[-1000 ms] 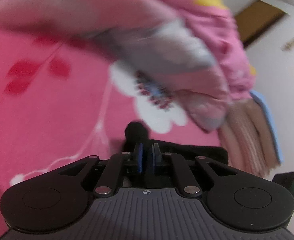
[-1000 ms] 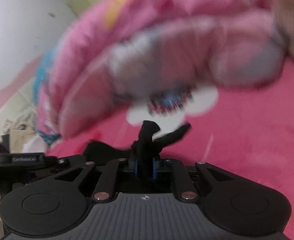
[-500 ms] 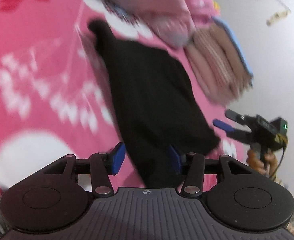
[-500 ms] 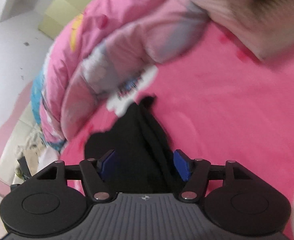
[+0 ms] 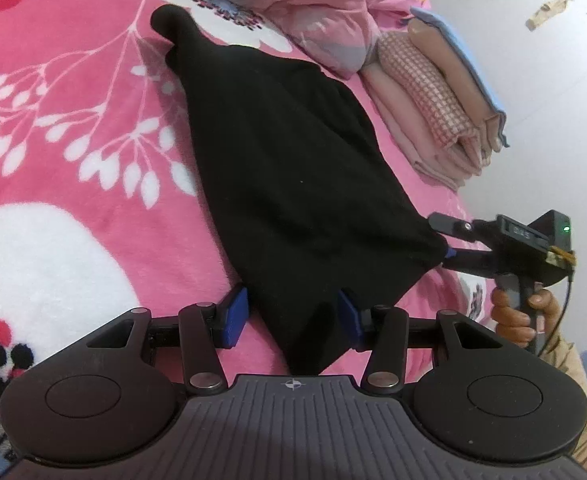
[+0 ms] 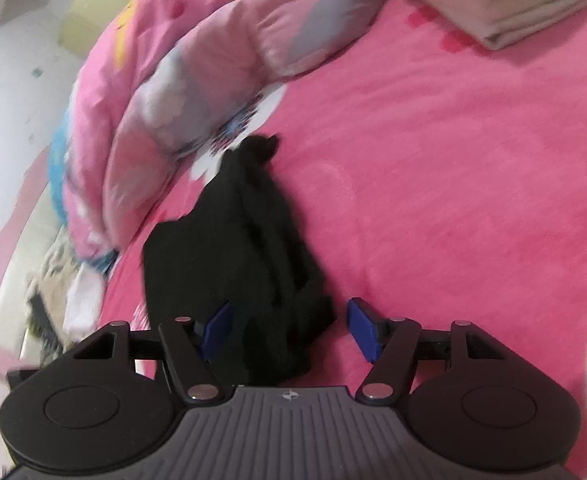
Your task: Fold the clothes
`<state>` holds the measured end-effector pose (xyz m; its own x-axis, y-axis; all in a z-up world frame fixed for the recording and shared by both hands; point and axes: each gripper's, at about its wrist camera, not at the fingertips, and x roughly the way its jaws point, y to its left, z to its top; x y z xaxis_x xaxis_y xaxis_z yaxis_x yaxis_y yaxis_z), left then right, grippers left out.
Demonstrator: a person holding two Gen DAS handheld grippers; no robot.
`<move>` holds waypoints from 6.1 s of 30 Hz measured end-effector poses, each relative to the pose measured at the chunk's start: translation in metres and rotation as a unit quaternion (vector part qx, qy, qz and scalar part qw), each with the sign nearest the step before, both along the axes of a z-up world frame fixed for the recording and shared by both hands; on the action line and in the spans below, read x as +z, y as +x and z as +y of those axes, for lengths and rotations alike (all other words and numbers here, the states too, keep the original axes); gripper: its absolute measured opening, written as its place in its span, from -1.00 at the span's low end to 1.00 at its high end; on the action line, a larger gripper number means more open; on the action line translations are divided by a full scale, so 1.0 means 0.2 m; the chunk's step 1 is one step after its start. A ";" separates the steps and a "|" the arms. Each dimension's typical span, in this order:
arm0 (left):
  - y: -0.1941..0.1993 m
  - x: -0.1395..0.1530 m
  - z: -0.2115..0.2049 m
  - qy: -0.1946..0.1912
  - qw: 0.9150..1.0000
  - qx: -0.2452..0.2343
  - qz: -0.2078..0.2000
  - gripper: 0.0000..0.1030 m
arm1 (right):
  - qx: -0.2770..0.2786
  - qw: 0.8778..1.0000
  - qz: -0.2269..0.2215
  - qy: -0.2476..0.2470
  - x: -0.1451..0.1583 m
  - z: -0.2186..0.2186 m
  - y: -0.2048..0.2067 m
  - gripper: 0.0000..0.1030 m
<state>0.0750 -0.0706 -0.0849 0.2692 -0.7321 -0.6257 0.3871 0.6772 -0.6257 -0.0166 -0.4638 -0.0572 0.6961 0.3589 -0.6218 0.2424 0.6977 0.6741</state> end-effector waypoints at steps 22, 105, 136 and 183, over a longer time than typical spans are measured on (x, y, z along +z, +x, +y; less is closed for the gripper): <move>0.66 0.50 0.17 -0.176 0.977 0.080 0.092 -0.93 | -0.013 0.995 -0.082 0.053 0.46 0.03 0.57 -0.85; 0.20 0.84 -0.17 -0.100 0.951 -0.019 -0.291 -0.89 | 0.102 0.934 -0.289 -0.185 0.66 0.34 0.14 -0.69; 0.88 1.45 -1.88 -0.180 0.917 -0.102 -0.341 -0.89 | -0.109 0.849 -0.311 -0.413 1.56 -1.16 0.53 -0.69; 0.11 1.16 -1.15 0.059 0.924 -0.057 -0.375 1.00 | -0.275 0.895 -0.199 -0.289 0.98 -0.24 -0.38 0.99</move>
